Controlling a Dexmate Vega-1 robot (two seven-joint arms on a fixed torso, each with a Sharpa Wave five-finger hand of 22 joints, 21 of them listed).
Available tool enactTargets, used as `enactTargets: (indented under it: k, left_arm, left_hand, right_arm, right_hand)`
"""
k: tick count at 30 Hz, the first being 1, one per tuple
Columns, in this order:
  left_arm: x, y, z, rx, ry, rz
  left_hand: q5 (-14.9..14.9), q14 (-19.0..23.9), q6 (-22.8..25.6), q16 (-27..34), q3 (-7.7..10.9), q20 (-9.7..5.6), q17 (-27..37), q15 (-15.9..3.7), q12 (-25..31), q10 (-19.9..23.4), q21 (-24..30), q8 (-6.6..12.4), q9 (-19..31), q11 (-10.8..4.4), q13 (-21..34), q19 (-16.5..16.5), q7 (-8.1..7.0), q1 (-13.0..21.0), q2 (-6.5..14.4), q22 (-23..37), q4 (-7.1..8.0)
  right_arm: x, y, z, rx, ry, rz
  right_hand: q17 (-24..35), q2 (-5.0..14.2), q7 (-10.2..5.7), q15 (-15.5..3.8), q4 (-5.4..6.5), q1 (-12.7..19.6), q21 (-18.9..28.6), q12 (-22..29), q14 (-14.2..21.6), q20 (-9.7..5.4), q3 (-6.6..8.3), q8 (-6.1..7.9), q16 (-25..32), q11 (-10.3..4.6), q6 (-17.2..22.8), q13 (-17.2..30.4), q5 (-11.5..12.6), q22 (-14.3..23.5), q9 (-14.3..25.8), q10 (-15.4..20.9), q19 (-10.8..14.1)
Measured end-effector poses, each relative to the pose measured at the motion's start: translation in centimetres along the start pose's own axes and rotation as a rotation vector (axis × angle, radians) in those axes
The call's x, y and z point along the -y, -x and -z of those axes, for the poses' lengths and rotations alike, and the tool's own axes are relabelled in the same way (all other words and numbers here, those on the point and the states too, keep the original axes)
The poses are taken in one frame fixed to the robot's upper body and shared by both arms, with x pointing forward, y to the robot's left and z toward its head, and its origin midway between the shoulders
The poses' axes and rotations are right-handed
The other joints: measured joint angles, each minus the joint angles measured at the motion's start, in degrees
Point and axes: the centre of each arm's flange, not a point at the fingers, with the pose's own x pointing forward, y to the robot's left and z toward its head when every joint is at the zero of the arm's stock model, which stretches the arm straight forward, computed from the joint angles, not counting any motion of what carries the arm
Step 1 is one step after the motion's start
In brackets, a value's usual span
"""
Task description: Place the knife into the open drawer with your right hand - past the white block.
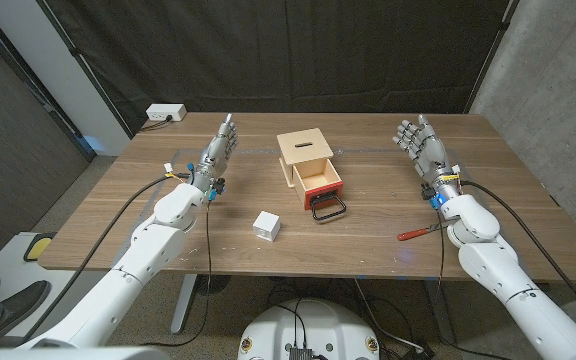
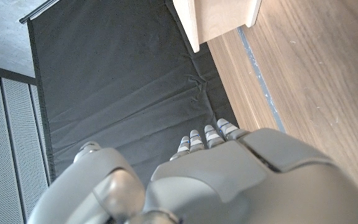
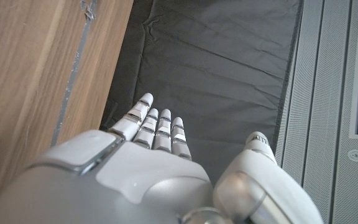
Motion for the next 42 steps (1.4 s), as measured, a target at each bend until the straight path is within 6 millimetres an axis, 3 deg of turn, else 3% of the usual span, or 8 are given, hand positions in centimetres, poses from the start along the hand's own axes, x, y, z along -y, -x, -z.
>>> enactTargets:
  k: [6,14,20,42]
  left_arm:
    - [0.1,0.9,-0.7,0.004,-0.007,-0.02]
    - [0.0,1.7,-1.3,0.013,-0.002,-0.029]
    - [-0.1,1.9,-1.6,0.014,-0.005,-0.006]
    - [-0.3,1.8,-1.9,0.002,-0.014,0.028]
  left_hand:
    - [0.0,0.0,0.0,0.0,0.0,0.0,0.0,0.0,0.0,0.31,0.0,0.0,0.0,0.32,0.0,0.0,0.0,-0.15,0.26,0.0,0.0]
    - [0.0,0.85,0.76,0.0,0.0,0.23,0.0,0.01,0.0,1.23,0.0,0.13,0.0,0.42,-0.01,0.22,0.1,0.14,0.89,-0.01,0.0]
    - [0.0,1.65,2.46,0.0,0.0,0.0,0.0,0.2,0.44,2.46,0.0,0.42,-0.01,1.02,-0.01,0.82,0.42,0.36,1.11,-0.01,0.0]
    - [0.0,2.26,3.68,0.0,-0.25,-0.21,-0.01,0.21,0.44,3.61,0.0,0.41,-0.01,0.95,-0.01,1.02,0.41,1.57,1.1,-0.01,-0.24]
  right_arm:
    - [-0.1,1.2,-1.1,0.012,0.024,-0.012]
    - [-0.2,3.0,-1.9,0.01,0.068,-0.012]
    - [-0.5,4.8,-2.7,0.006,0.11,-0.004]
    - [-0.7,9.3,-4.8,-0.024,0.258,0.026]
  right_hand:
    - [0.0,0.03,-0.47,-0.83,-0.3,0.64,0.0,0.34,1.19,-0.06,0.3,0.0,0.09,-1.02,0.47,0.0,0.0,0.0,0.0,1.03,0.73]
    - [0.0,0.3,-2.32,-2.37,-0.96,1.81,0.45,0.98,3.76,0.0,0.46,0.23,0.45,-2.88,2.76,0.0,0.0,0.0,0.0,4.11,2.91]
    - [0.0,0.76,-3.34,-3.6,-1.26,2.27,1.08,0.99,6.01,-0.01,0.76,0.64,0.44,-4.39,4.38,0.0,0.0,0.0,0.0,5.62,5.55]
    - [0.01,0.98,-4.38,-3.8,-1.73,3.99,2.0,1.38,9.08,-0.11,1.24,0.85,0.44,-4.81,6.47,-0.01,-0.01,-0.01,0.28,8.09,9.1]
